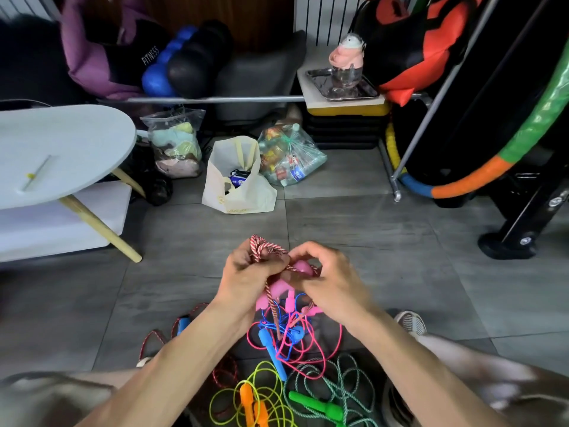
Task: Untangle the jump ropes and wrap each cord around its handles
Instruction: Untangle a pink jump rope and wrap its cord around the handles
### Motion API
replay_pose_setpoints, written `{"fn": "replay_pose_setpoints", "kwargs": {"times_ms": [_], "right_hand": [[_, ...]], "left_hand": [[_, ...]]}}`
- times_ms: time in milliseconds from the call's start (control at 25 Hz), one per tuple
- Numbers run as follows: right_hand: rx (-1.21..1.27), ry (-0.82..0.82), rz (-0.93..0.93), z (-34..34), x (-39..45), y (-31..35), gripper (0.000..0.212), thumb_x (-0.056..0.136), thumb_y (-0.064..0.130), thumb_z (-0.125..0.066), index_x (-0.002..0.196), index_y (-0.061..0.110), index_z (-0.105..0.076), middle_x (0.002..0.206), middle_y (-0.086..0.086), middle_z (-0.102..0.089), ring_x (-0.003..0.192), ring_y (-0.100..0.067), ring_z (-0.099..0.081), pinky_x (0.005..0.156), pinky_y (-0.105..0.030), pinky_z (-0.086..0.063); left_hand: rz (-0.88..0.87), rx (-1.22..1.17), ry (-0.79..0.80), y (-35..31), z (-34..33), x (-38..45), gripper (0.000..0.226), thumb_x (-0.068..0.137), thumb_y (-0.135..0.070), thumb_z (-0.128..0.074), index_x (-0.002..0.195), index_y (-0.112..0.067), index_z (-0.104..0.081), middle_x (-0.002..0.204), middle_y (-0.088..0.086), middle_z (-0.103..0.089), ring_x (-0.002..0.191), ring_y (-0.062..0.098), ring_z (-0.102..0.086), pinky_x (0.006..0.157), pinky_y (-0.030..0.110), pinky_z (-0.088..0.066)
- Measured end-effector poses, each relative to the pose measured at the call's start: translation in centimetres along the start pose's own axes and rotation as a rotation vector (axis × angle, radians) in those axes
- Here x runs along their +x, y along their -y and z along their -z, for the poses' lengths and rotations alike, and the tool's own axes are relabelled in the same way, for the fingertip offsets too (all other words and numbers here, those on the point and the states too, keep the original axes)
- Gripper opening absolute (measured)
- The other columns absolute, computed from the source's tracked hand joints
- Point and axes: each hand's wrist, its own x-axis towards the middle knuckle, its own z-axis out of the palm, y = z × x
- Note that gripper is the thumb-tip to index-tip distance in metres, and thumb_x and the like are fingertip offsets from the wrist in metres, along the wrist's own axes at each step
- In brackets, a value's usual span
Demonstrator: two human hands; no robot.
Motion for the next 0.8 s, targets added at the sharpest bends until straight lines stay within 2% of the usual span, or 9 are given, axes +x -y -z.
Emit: {"fn": "replay_pose_setpoints", "kwargs": {"times_ms": [160, 280, 360, 440, 480, 560, 640, 720, 800], "right_hand": [[0.198, 0.165, -0.107, 2.2, 0.9, -0.3, 0.025, 0.062, 0.031, -0.09, 0.079, 0.028, -0.072, 0.082, 0.002, -0.075, 0.069, -0.013, -0.068, 0.079, -0.04, -0.057], [0.154, 0.154, -0.028, 2.6, 1.0, -0.3, 0.016, 0.075, 0.016, -0.082, 0.076, 0.03, -0.074, 0.074, 0.003, -0.073, 0.068, -0.012, -0.065, 0.08, -0.046, -0.057], [0.169, 0.054, -0.014, 3.3, 1.3, -0.4, 0.025, 0.083, 0.004, -0.071, 0.076, 0.028, -0.074, 0.066, 0.004, -0.067, 0.061, -0.014, -0.064, 0.068, -0.045, -0.06], [0.29, 0.02, -0.043, 4.5, 1.7, -0.1, 0.025, 0.087, -0.003, -0.065, 0.086, 0.022, -0.071, 0.07, 0.001, -0.062, 0.056, -0.01, -0.058, 0.051, -0.034, -0.054], [0.318, 0.049, -0.038, 4.7, 1.6, 0.1, 0.024, 0.086, -0.002, -0.067, 0.093, 0.021, -0.07, 0.076, 0.001, -0.063, 0.059, -0.008, -0.058, 0.052, -0.032, -0.052], [0.271, 0.185, 0.041, 3.8, 1.0, 0.4, 0.031, 0.08, 0.004, -0.075, 0.099, 0.027, -0.067, 0.091, 0.004, -0.069, 0.073, -0.007, -0.061, 0.069, -0.033, -0.055], [0.229, 0.36, 0.123, 1.2, -0.1, 0.5, 0.026, 0.078, 0.012, -0.078, 0.087, 0.032, -0.063, 0.09, 0.006, -0.072, 0.081, -0.01, -0.068, 0.083, -0.039, -0.056], [0.153, 0.353, 0.136, -0.7, -0.5, 0.3, 0.019, 0.081, 0.02, -0.076, 0.075, 0.032, -0.062, 0.077, 0.008, -0.072, 0.072, -0.011, -0.068, 0.077, -0.039, -0.056], [0.051, 0.231, 0.124, -0.6, -0.1, 0.1, 0.016, 0.088, 0.025, -0.071, 0.074, 0.027, -0.063, 0.067, 0.005, -0.067, 0.058, -0.001, -0.058, 0.062, -0.029, -0.051]], "left_hand": [[-0.119, 0.169, -0.077, -0.5, 0.5, 0.8, 0.024, 0.07, 0.023, -0.051, 0.087, 0.007, -0.053, 0.077, 0.026, -0.059, 0.063, 0.03, -0.061, 0.057, 0.033, -0.055], [-0.141, 0.136, -0.139, -1.4, 0.9, 1.1, 0.039, 0.067, 0.031, -0.033, 0.082, -0.002, -0.047, 0.065, 0.016, -0.051, 0.047, 0.02, -0.055, 0.048, 0.024, -0.05], [-0.132, 0.143, -0.183, -2.2, 1.0, 1.1, 0.042, 0.067, 0.03, -0.03, 0.072, -0.011, -0.042, 0.062, 0.013, -0.046, 0.044, 0.018, -0.05, 0.041, 0.019, -0.04], [-0.098, 0.111, -0.221, -3.2, 1.4, 1.2, 0.043, 0.071, 0.027, -0.033, 0.07, -0.015, -0.043, 0.064, 0.01, -0.051, 0.045, 0.016, -0.054, 0.038, 0.016, -0.032], [-0.08, 0.099, -0.203, -3.7, 1.5, 1.0, 0.042, 0.076, 0.026, -0.038, 0.071, -0.015, -0.045, 0.068, 0.01, -0.058, 0.048, 0.016, -0.059, 0.037, 0.015, -0.031], [-0.06, 0.142, -0.043, -4.4, 0.7, -0.3, 0.035, 0.087, 0.017, -0.046, 0.076, -0.016, -0.048, 0.083, 0.01, -0.069, 0.052, 0.019, -0.064, 0.034, 0.015, -0.034], [-0.071, 0.185, 0.143, -4.4, -0.6, -1.8, 0.028, 0.091, 0.013, -0.048, 0.081, -0.013, -0.047, 0.094, 0.013, -0.071, 0.043, 0.017, -0.056, 0.034, 0.014, -0.034], [-0.119, 0.227, 0.212, -4.5, -1.2, -2.6, 0.024, 0.089, 0.015, -0.049, 0.085, -0.008, -0.046, 0.1, 0.018, -0.07, 0.033, 0.013, -0.041, 0.034, 0.011, -0.031], [-0.176, 0.28, 0.163, -4.9, -0.5, -2.1, 0.021, 0.09, 0.012, -0.052, 0.091, -0.009, -0.05, 0.097, 0.019, -0.07, 0.031, 0.009, -0.032, 0.036, 0.009, -0.025]]}}
